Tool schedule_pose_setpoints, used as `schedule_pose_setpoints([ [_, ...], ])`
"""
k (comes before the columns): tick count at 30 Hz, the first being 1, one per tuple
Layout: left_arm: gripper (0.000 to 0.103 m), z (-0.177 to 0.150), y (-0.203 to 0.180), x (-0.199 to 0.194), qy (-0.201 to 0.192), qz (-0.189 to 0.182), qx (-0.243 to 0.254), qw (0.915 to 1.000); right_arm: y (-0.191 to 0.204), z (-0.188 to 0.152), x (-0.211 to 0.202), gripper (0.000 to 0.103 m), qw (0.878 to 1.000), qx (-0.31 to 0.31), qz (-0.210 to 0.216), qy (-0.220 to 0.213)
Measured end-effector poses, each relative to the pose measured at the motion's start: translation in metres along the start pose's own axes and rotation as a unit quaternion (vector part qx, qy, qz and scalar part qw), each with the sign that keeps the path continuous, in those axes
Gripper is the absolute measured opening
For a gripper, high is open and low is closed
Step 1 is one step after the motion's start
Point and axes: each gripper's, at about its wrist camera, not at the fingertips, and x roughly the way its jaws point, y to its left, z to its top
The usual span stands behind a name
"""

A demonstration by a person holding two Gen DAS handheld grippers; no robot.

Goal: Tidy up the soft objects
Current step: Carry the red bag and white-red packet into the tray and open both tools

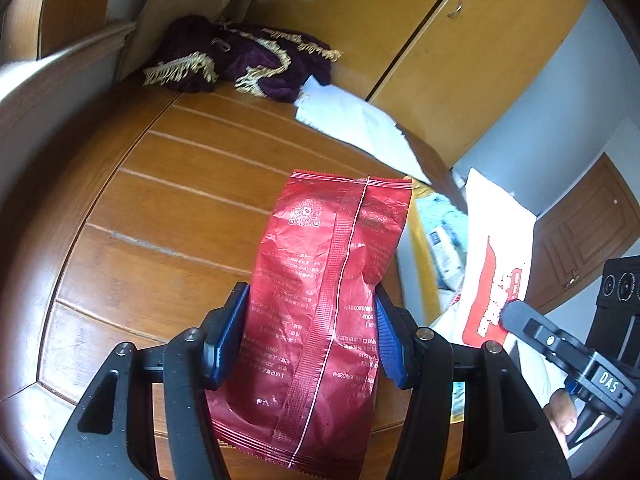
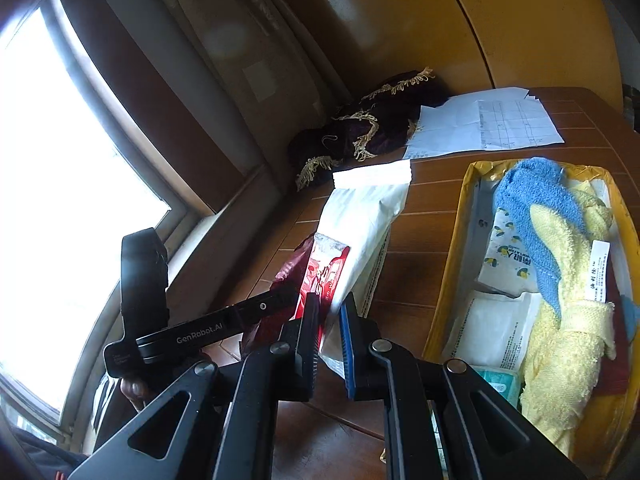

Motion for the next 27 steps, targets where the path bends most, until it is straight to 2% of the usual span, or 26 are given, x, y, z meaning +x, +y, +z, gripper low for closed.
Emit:
schedule_pose_setpoints([
  [2, 0.057, 0.001, -0.009, -0.002, -0.008, -0.010, 0.006, 0.9999, -0.002, 0.003, -0.008, 0.010, 1.000, -0.002, -0.001, -0.004],
  [7, 0.057, 0.005, -0.036, -0.004, -0.015, -0.035, 0.016, 0.9991, -0.009, 0.006, -0.039, 0.011, 0.999, -0.015, -0.037, -0.023],
  [15, 0.057, 0.006, -0.095, 0.007, -0.010, -0.080, 0.058, 0.9950, -0.037, 0.024, -0.096, 0.011, 0.991, -0.024, -0.122, -0.050],
  [20, 0.057, 0.004, -0.123, 0.018, 0.001, -0.098, 0.072, 0.9926, -0.062, 0.032, -0.103, 0.011, 0.984, -0.019, -0.174, -0.030],
  [27, 0.057, 0.001, -0.136, 0.052, 0.037, -0.088, 0.061, 0.9936, -0.102, 0.033, -0.102, 0.010, 0.977, 0.009, -0.214, -0.006],
])
